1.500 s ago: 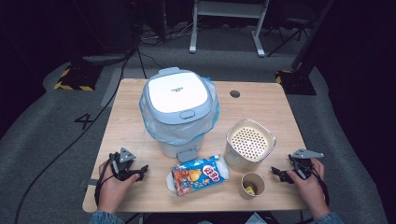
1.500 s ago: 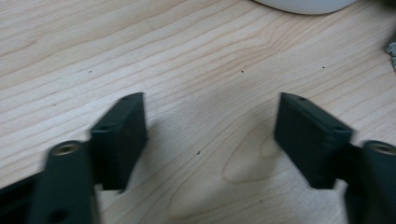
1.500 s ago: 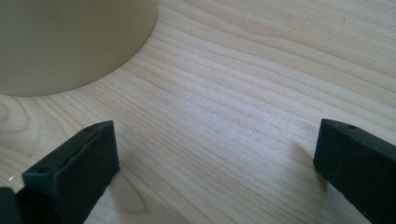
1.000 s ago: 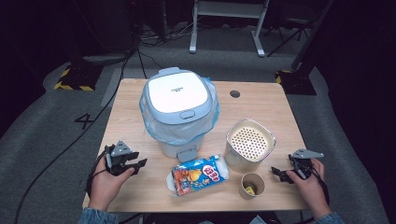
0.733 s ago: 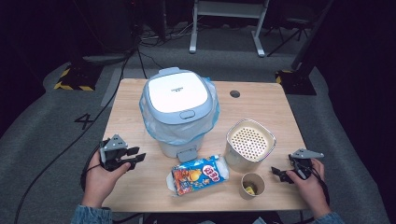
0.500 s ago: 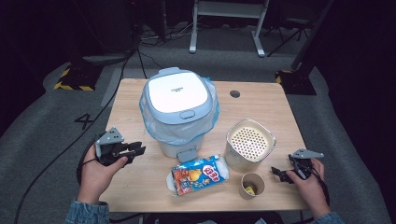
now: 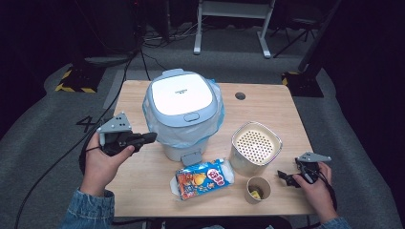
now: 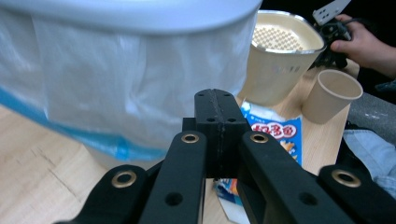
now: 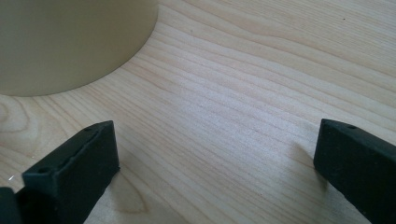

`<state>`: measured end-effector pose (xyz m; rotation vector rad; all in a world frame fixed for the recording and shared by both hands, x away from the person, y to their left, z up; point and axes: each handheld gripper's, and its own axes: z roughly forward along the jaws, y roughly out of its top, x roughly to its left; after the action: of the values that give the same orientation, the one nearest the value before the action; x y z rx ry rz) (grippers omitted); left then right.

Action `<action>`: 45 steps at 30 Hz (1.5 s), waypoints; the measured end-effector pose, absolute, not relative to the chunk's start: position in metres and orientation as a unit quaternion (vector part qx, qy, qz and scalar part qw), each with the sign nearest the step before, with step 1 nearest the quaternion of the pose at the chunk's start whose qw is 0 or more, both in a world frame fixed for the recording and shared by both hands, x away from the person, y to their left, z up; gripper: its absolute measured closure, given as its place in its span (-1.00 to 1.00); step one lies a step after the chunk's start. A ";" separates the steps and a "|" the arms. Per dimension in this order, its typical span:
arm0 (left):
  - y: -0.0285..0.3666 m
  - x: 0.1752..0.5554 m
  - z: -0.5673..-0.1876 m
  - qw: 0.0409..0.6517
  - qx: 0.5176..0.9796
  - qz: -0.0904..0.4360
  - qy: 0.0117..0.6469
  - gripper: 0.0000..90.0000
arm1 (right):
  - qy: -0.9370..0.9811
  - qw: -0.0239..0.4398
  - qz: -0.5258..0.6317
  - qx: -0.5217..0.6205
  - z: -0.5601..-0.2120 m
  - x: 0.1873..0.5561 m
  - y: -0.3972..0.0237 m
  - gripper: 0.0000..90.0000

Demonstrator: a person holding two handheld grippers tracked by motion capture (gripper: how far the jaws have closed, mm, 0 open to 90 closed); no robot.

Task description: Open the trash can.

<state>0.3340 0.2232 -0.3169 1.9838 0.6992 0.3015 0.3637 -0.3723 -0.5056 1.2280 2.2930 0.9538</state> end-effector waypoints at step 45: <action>0.132 0.383 -0.282 0.498 0.824 0.126 0.240 1.00 | 0.813 0.185 0.338 0.435 -0.506 0.364 -0.372 -1.00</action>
<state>0.3827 0.1320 -0.2819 1.9944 0.5805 0.3038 0.3637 -0.3723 -0.5056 1.2272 2.2929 0.9539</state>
